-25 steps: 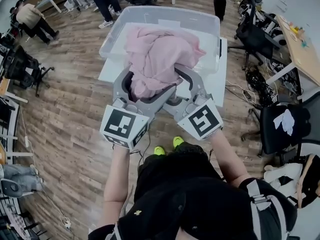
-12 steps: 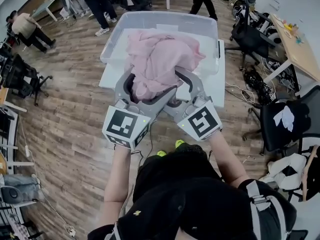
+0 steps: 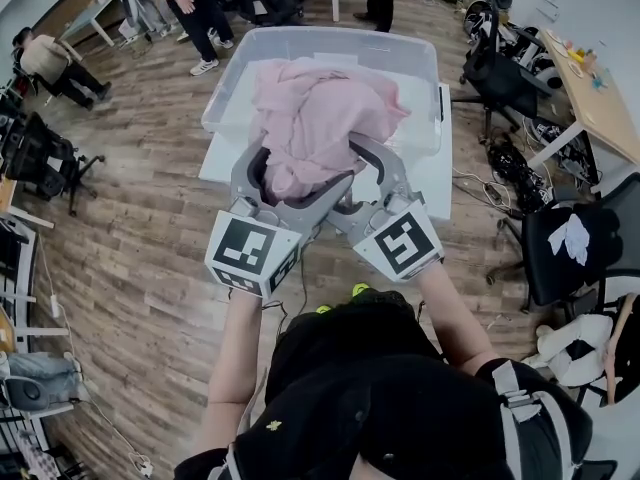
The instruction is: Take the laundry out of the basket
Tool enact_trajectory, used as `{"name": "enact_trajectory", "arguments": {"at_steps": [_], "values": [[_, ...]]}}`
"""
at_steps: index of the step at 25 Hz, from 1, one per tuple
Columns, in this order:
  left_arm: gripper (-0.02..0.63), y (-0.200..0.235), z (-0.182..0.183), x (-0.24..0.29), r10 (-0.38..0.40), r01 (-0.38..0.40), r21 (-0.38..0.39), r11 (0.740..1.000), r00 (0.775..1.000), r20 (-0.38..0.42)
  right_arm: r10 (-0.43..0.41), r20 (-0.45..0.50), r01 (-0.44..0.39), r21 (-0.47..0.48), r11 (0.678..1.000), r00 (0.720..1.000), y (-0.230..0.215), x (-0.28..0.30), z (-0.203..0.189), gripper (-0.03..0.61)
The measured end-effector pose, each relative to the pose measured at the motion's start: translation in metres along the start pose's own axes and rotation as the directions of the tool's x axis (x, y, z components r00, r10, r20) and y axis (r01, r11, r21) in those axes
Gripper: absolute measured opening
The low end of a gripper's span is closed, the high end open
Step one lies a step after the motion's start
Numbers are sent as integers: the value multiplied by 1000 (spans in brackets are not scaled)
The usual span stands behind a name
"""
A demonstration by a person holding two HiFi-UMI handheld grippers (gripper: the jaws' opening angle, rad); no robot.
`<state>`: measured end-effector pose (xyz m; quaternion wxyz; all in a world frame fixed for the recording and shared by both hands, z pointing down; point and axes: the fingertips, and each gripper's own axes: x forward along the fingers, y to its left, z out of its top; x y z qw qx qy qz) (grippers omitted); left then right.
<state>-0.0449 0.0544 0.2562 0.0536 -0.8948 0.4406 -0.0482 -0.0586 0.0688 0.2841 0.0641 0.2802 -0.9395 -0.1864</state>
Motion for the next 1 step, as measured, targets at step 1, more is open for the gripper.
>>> {"name": "enact_trajectory", "arguments": {"at_steps": [1], "values": [[460, 1, 0, 1, 1, -1, -1, 1000, 1000, 0, 0, -1, 0, -2, 1000, 1000, -1, 1, 0, 387]]}}
